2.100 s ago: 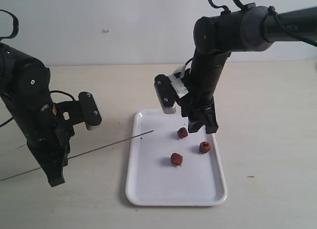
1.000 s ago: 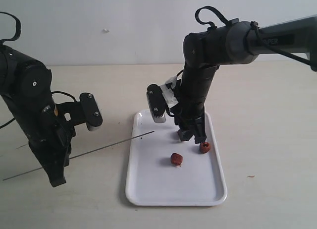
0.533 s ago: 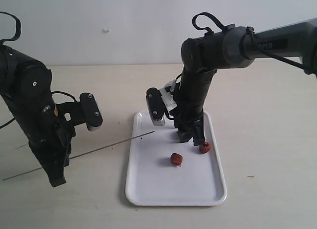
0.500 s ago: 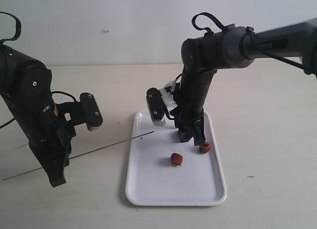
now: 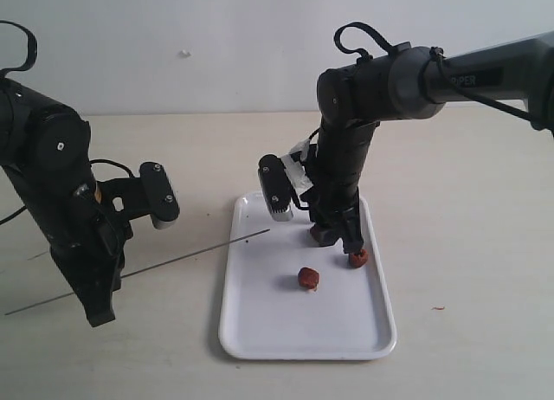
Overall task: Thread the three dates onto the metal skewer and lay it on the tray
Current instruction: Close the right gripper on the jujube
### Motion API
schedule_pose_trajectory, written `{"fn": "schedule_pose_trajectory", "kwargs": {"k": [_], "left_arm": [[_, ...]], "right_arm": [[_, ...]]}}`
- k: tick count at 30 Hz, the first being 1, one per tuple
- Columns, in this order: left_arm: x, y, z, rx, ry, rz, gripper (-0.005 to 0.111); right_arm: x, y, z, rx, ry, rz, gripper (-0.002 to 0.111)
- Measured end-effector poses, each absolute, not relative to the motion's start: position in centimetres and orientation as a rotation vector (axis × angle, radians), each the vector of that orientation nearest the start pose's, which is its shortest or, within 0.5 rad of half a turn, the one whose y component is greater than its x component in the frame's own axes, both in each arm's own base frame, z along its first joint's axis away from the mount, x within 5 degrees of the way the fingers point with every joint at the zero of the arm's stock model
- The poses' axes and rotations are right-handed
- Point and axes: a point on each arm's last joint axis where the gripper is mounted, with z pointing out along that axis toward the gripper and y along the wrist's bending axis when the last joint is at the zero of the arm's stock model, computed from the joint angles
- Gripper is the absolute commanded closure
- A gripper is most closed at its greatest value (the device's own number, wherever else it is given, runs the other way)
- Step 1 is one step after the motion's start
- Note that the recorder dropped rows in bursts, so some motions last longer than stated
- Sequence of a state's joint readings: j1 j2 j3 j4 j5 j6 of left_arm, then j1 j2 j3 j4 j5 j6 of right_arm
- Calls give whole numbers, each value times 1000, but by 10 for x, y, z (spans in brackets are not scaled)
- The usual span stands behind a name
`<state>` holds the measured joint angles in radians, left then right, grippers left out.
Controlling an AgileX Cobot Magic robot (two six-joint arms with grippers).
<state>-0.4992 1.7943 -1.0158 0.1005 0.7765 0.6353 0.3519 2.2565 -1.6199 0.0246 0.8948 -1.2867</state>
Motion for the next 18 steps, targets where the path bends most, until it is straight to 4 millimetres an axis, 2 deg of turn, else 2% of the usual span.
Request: {"fn": "schedule_pose_trajectory", "kwargs": {"k": [10,18], "left_arm": [[281,-146,157,1721,2508,123,107],[281,-146,157,1721,2508,123,107]], "right_arm": [[417,155,115,-2207,2063,-59,65],[416,156,115,-2275,1987,-43,65]]}}
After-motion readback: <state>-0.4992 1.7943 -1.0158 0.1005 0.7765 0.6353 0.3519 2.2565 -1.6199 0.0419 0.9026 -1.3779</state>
